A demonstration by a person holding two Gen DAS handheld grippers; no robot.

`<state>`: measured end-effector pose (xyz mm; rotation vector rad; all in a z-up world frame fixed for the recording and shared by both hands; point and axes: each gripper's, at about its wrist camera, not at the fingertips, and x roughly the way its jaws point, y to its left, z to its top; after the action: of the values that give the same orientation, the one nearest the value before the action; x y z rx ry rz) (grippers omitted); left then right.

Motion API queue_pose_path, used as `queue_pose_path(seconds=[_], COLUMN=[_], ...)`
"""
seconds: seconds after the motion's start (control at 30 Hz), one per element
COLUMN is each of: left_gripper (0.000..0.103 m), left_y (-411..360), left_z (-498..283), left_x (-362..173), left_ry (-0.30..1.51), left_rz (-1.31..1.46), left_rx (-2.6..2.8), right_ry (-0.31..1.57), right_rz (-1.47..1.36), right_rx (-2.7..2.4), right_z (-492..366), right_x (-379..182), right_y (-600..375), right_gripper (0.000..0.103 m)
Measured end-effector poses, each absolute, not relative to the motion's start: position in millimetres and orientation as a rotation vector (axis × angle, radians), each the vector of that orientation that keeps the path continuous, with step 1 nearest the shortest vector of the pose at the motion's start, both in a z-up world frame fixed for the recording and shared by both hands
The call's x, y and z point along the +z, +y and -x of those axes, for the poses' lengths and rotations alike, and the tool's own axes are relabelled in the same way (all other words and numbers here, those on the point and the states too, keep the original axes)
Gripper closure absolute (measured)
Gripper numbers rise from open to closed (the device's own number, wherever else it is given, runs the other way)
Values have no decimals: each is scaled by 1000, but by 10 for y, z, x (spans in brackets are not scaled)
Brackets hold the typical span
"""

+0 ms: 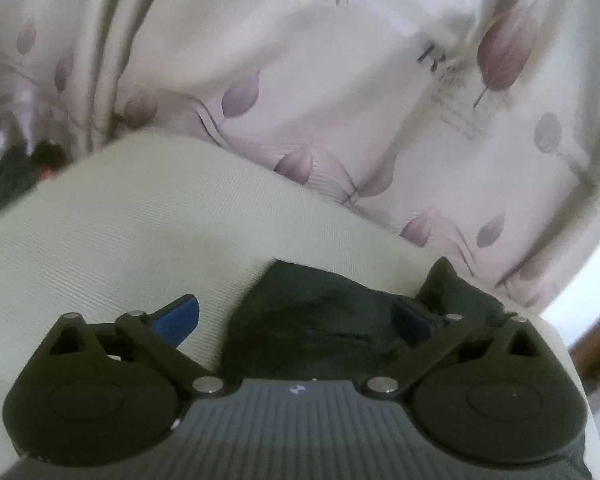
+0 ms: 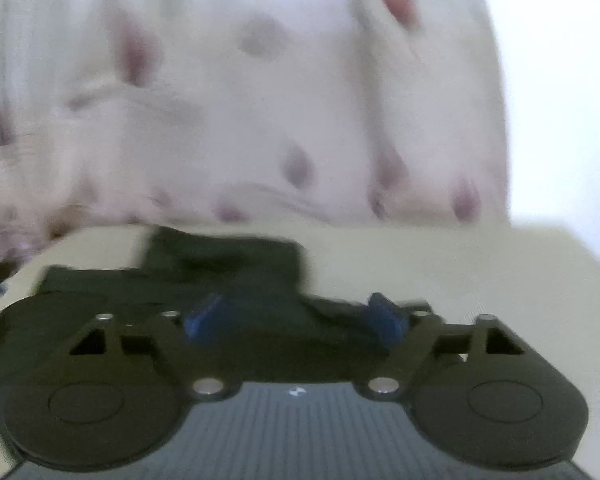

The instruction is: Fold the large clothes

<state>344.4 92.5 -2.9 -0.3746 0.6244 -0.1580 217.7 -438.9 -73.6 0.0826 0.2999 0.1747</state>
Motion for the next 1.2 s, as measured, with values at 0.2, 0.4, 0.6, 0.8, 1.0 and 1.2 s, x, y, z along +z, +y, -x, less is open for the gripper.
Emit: queue_pose_path(seconds=[0.2, 0.4, 0.6, 0.8, 1.0, 1.2], left_gripper=[2, 20, 18, 28, 66, 77], left_y=[1306, 1284, 1225, 1166, 984, 1117], left_z=[-3289, -3478, -3854, -4264, -4311, -4001], left_x=[-163, -524, -763, -934, -1004, -950], left_ry=[751, 858, 880, 858, 883, 823], left_rz=[307, 337, 416, 489, 441, 482], left_rx=[-257, -461, -646, -801, -867, -888], right_ry=[286, 327, 341, 365, 345, 351], right_rz=[-74, -97, -91, -98, -74, -50], right_rx=[279, 286, 259, 254, 295, 339], right_z=[-1647, -1580, -1657, -1827, -1951, -2021], right_x=[-926, -986, -944, -1012, -1018, -1030], right_y=[-3993, -3943, -3923, -3848, -3717, -3573], right_gripper=[17, 17, 17, 17, 17, 17])
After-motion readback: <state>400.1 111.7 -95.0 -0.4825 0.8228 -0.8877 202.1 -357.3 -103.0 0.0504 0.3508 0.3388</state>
